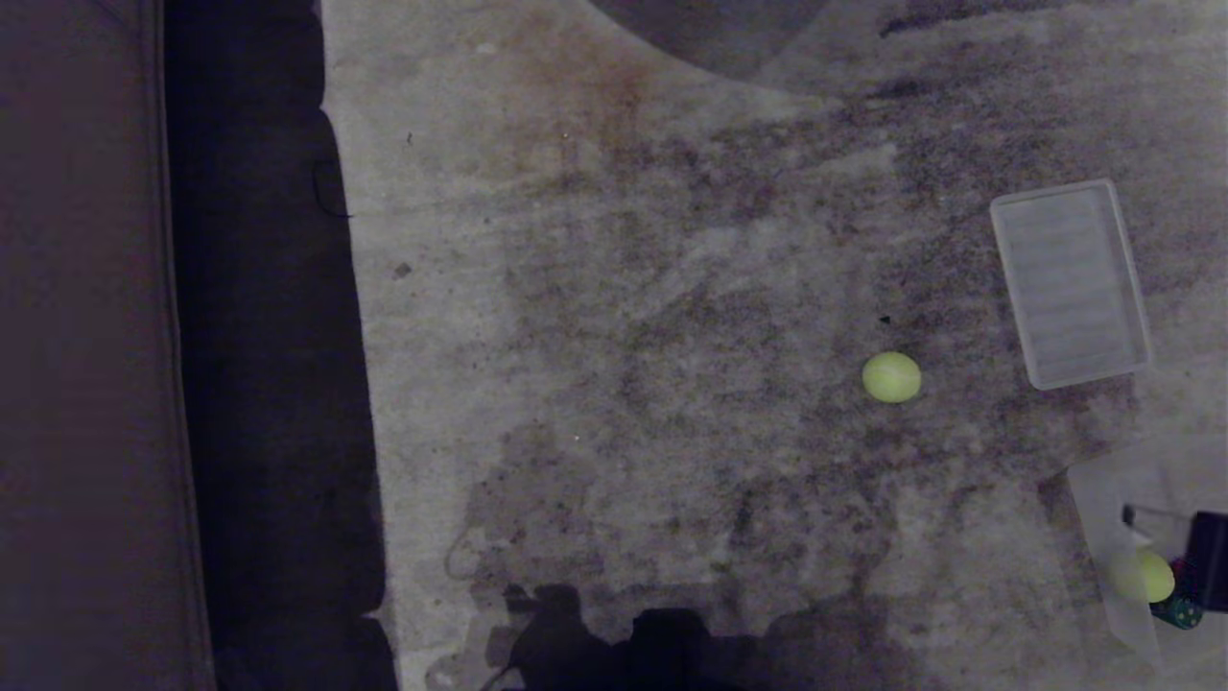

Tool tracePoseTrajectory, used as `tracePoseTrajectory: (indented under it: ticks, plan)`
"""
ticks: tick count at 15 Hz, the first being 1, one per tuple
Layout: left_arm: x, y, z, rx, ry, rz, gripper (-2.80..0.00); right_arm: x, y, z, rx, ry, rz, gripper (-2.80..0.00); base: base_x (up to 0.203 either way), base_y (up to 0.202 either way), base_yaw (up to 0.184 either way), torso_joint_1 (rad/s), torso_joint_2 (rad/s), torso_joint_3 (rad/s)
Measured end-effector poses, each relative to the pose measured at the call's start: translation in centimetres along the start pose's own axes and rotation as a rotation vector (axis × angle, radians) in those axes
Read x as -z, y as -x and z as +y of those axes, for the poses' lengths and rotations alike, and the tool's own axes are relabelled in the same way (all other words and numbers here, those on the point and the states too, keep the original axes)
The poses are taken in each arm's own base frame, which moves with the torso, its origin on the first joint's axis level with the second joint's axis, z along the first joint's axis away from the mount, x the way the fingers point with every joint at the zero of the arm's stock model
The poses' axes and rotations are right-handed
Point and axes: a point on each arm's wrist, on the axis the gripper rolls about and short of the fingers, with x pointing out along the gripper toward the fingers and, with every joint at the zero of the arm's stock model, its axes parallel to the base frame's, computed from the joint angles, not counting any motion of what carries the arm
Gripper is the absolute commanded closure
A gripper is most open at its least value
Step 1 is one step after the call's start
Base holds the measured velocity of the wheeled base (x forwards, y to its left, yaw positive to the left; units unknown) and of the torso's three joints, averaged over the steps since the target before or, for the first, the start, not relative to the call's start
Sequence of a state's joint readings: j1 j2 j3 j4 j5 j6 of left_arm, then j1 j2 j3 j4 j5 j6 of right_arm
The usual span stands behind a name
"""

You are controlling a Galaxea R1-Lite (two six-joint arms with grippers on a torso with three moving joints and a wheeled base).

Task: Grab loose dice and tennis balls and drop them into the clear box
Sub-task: Pick up the ball on the floor

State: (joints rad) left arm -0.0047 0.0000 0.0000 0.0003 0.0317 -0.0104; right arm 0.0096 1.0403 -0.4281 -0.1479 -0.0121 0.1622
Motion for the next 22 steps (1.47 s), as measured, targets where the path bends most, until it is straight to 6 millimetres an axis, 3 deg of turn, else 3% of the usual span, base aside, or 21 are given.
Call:
tracePoseTrajectory:
  ticks: [3,4,5,10,22]
  plan:
    - [0.0,0.0,0.0,0.000,0.000,0.000,0.00,-0.7,-5.8,0.3,0.006,-0.032,0.035,0.00,0.000,0.000,0.000,0.000,0.00,0.000]
    - [0.0,0.0,0.0,0.000,0.000,0.000,0.00,-0.7,-7.4,0.4,0.008,-0.046,0.046,-1.52,0.000,0.000,0.000,0.000,0.00,0.000]
    - [0.0,0.0,0.0,0.000,0.000,0.000,0.00,-0.6,-8.9,0.4,0.007,-0.067,0.054,-2.80,0.000,0.000,0.000,0.000,0.00,0.000]
    - [0.0,0.0,0.0,0.000,0.000,0.000,0.00,-1.0,-14.8,0.8,-0.047,-0.101,0.054,-2.80,0.000,0.000,0.000,0.000,0.00,0.000]
    - [0.0,0.0,0.0,0.000,0.000,0.000,0.00,-0.8,-22.3,1.2,-0.089,-0.098,-0.002,-2.80,0.000,0.000,0.000,0.000,0.00,0.000]
